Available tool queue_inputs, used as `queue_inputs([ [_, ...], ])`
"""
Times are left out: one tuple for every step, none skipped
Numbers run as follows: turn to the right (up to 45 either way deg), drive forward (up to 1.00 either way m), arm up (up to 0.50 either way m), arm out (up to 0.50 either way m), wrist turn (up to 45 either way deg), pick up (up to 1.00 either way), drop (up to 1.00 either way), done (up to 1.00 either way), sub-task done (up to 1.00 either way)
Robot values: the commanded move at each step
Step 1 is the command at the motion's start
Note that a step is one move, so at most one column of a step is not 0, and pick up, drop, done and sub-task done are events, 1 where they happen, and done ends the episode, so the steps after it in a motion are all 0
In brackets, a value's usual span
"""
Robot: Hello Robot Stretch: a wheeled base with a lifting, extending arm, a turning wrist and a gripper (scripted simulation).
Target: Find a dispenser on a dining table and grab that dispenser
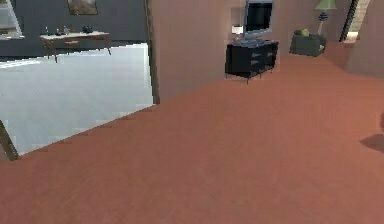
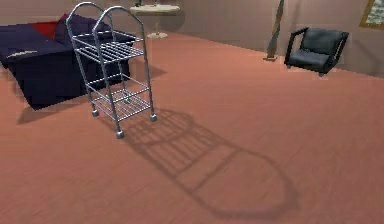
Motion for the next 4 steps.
queue_inputs([
  [-36.0, 0.0, 0.0, 0.0, 0.0, 0.0, 0.0, 0.0, 0.0],
  [0.0, 1.0, 0.0, 0.0, 0.0, 0.0, 0.0, 0.0, 0.0],
  [0.0, 1.0, 0.0, 0.0, 0.0, 0.0, 0.0, 0.0, 0.0],
  [0.0, 1.0, 0.0, 0.0, 0.0, 0.0, 0.0, 0.0, 0.0],
])
